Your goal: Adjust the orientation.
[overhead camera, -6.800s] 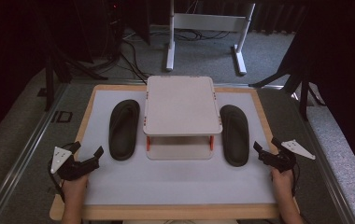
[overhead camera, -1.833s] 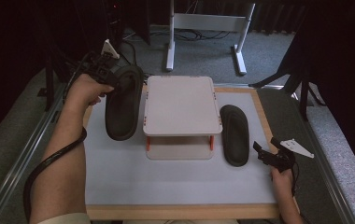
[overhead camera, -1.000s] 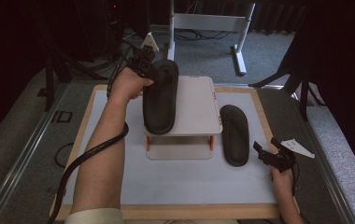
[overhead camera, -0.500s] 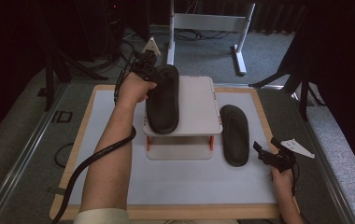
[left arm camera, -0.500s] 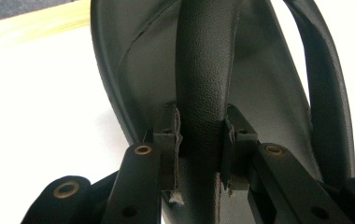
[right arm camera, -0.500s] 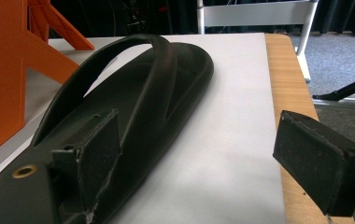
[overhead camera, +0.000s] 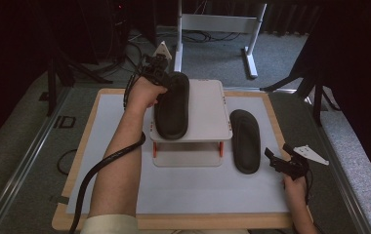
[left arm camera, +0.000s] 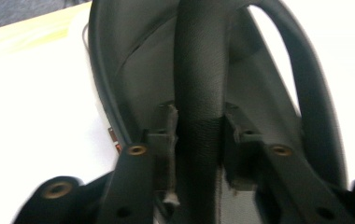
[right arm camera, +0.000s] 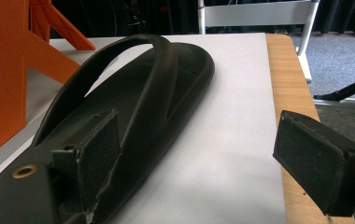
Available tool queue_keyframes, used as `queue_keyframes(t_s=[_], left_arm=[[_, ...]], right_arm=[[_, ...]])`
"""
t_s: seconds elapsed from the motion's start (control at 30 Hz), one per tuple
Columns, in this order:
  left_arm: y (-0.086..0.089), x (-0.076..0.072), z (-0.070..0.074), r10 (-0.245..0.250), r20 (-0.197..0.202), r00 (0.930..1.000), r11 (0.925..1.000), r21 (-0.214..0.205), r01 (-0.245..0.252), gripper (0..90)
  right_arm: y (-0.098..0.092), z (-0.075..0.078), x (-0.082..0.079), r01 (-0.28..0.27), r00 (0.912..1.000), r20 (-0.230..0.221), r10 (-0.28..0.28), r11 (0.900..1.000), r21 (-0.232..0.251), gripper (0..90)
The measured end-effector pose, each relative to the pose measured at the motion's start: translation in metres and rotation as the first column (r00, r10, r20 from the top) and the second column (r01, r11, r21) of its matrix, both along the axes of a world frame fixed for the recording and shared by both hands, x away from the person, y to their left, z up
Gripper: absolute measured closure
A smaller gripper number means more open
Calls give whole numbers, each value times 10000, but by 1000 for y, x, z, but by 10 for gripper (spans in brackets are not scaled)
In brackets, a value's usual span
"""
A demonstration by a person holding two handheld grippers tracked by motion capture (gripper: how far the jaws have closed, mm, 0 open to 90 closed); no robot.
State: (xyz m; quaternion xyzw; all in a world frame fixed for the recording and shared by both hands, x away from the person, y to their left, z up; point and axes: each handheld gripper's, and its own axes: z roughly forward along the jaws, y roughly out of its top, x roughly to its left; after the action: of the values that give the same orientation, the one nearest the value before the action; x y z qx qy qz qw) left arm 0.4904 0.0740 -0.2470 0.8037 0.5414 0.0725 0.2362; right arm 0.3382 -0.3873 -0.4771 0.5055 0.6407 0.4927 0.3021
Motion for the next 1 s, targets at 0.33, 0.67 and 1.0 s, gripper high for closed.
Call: queue_keyframes(t_s=[0.33,0.67,1.0], left_arm=[[1,-12,10,-699,710,9950,9969,420,670,620],[13,-32,20,-1144,1875,9756,9924,-229,1208,620],[43,-51,1,-835,3321,9395,9845,-1183,1293,622]], right_arm=[[0,0,0,41,10000,-43,-41,10000,10,142],[0,0,0,37,10000,-28,-37,10000,8,141],[0,0,0,43,10000,-45,-43,10000,20,141]])
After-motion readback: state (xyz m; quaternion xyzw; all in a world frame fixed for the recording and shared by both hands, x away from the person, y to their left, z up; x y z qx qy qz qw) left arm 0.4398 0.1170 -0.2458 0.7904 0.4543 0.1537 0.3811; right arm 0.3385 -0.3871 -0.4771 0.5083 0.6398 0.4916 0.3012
